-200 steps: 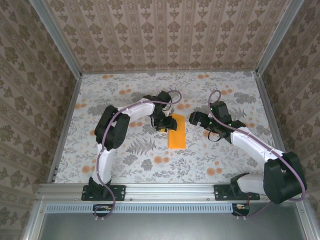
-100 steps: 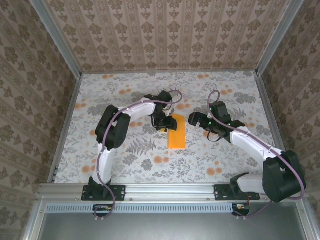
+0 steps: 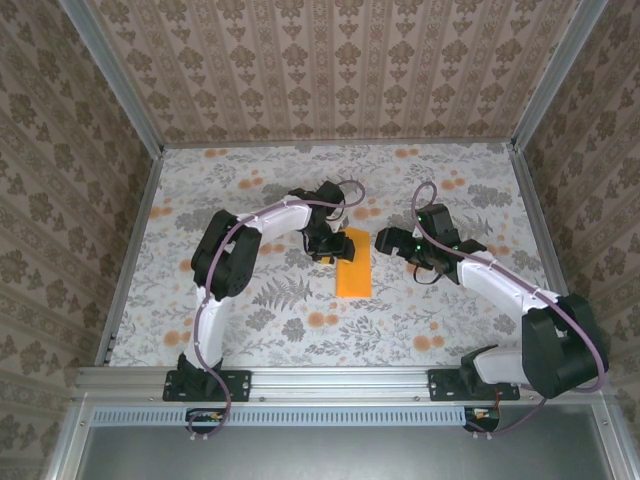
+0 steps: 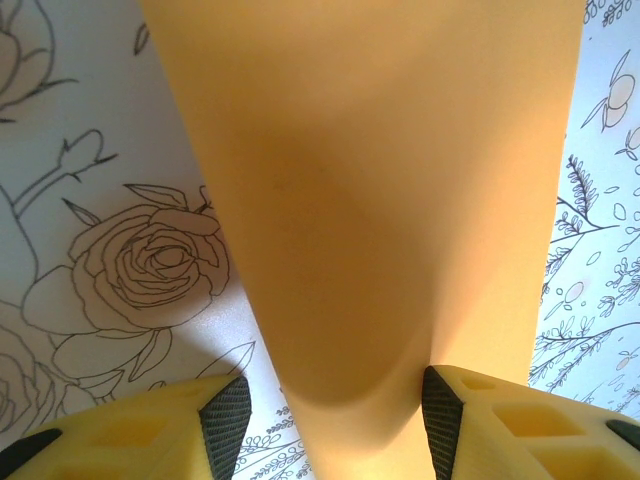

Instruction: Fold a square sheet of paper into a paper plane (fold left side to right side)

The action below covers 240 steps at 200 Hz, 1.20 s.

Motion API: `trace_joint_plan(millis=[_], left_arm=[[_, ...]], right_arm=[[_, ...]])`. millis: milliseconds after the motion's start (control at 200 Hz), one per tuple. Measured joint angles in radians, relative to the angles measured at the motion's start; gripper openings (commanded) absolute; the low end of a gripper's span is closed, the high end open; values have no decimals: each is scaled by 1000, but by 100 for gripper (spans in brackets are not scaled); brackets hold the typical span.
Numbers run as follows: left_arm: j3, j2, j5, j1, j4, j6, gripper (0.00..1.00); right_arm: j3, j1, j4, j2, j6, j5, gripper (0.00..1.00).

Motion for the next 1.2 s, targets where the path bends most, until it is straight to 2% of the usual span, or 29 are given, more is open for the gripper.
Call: trace_joint_plan(millis=[145,380,480,650,920,1200], left_arm=[[0,0,-2,0,0,0,54],[0,0,-3,0,0,0,54],[0,0,-3,0,0,0,54],[0,0,-3,0,0,0,54],[0,0,-3,0,0,0,54],[0,0,-3,0,0,0,54]], right_arm=[[0,1,11,47,7,-47,71],[5,18,70,178,34,-147,21],[25,33,83,241,44,-175,8],[69,60,108,324,50,-200,2],[137,94,108,420,46,-197,2],[165,106,61,448,34,-156,2]])
